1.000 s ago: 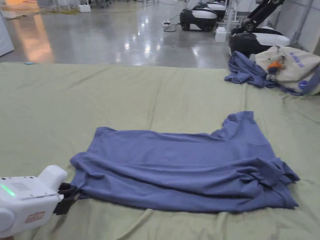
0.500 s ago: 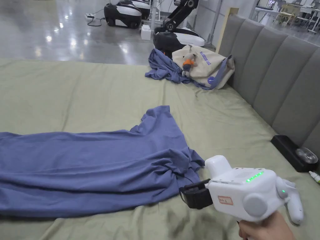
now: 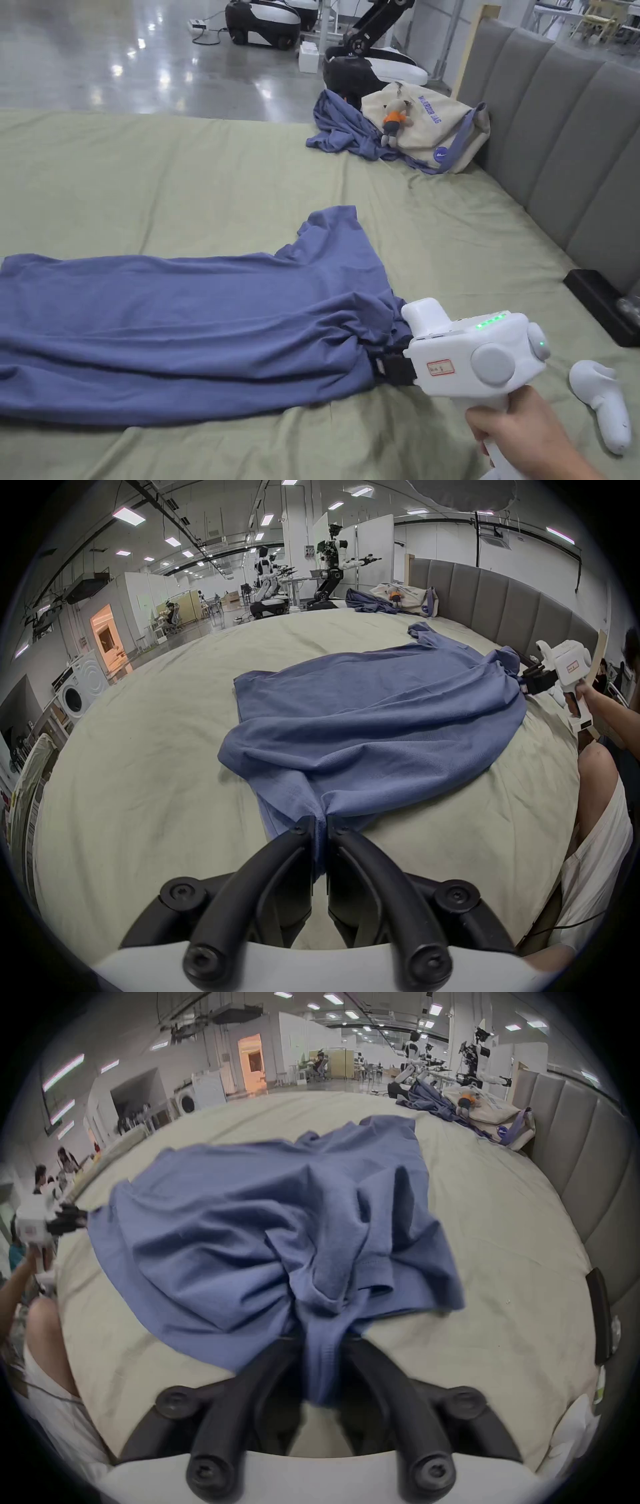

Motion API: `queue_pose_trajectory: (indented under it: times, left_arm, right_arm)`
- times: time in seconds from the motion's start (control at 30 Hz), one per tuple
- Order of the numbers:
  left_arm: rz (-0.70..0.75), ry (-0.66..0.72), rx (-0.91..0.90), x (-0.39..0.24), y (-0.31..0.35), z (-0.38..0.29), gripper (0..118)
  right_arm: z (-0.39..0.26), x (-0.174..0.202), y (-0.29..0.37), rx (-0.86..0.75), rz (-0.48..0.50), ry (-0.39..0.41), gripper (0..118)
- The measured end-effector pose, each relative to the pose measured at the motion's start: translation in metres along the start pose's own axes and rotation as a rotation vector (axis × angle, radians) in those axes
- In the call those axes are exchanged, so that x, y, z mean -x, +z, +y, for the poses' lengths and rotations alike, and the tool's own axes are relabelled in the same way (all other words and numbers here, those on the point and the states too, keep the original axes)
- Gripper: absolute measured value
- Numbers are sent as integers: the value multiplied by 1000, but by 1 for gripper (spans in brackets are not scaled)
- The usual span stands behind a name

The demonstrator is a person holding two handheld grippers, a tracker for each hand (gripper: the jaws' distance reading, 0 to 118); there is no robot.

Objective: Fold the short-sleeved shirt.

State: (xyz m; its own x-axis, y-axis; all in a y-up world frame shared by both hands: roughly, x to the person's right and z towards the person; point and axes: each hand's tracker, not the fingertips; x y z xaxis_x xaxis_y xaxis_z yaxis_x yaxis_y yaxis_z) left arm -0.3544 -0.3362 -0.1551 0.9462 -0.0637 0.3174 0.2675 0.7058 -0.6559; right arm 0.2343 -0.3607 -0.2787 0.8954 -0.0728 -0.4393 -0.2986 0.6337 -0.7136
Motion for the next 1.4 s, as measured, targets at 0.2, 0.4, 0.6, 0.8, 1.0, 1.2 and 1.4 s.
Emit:
queue_pose_trajectory:
  times: [0.2, 0.4, 0.6, 0.8, 1.0, 1.2, 1.4]
  left_arm:
    - [-30, 66, -40, 8, 13, 7, 8]
    - [-63, 106, -75, 14, 38, 1, 8]
    - [-79, 101, -95, 3, 75, -20, 8]
    - [-78, 147, -69, -6, 95, -64, 8]
    - [-73, 194, -47, -14, 87, -87, 8]
    - [-40, 221, -88, -20, 93, -83, 94]
    - [128, 297, -388, -36, 154, -55, 95]
  right_arm:
    - [3, -11, 18, 12, 16, -21, 11]
    - [-7, -20, 56, -23, 89, -114, 11]
    - [-37, -7, 99, -10, 119, -123, 11]
    - [-91, 7, 130, -6, 140, -185, 11]
    - [-119, 20, 124, 6, 119, -205, 11]
    - [-121, 26, 132, -55, 22, -143, 79]
    - [-101, 57, 215, -477, -58, -111, 103]
